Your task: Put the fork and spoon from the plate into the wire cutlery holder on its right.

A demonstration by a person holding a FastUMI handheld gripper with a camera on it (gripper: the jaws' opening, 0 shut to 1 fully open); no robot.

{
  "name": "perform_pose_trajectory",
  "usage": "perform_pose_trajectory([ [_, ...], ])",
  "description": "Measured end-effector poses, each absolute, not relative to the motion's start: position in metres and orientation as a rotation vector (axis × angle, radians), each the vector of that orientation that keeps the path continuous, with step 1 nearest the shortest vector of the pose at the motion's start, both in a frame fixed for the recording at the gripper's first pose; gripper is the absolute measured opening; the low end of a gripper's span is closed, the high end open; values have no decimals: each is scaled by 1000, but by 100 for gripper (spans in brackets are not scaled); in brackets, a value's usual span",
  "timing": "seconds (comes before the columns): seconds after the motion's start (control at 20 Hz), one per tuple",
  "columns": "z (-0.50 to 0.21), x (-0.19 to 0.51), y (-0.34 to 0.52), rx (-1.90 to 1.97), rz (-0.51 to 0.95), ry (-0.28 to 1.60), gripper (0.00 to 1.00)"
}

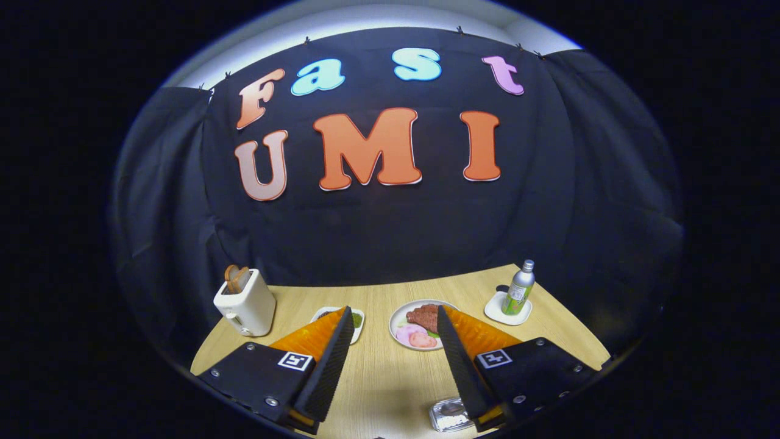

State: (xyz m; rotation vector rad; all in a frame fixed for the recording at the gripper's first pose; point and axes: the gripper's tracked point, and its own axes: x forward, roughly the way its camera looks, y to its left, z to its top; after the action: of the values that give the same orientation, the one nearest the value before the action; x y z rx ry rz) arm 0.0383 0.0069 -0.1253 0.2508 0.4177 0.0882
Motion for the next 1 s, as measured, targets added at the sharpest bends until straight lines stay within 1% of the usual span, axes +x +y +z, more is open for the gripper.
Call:
perform_pose_trajectory([
  [0.3, -87, 43, 62, 260, 91, 291, 84],
  [0.45, -80, 46, 101, 243, 129, 272, 87],
  [0.5, -81, 46, 116, 238, 145, 280, 89],
  [0.7, -92, 44, 174, 218, 229, 346, 92],
  [0.85, -105, 43, 215, 191, 289, 413, 92],
  [1.0, -132, 38, 247, 184, 330, 525, 92],
])
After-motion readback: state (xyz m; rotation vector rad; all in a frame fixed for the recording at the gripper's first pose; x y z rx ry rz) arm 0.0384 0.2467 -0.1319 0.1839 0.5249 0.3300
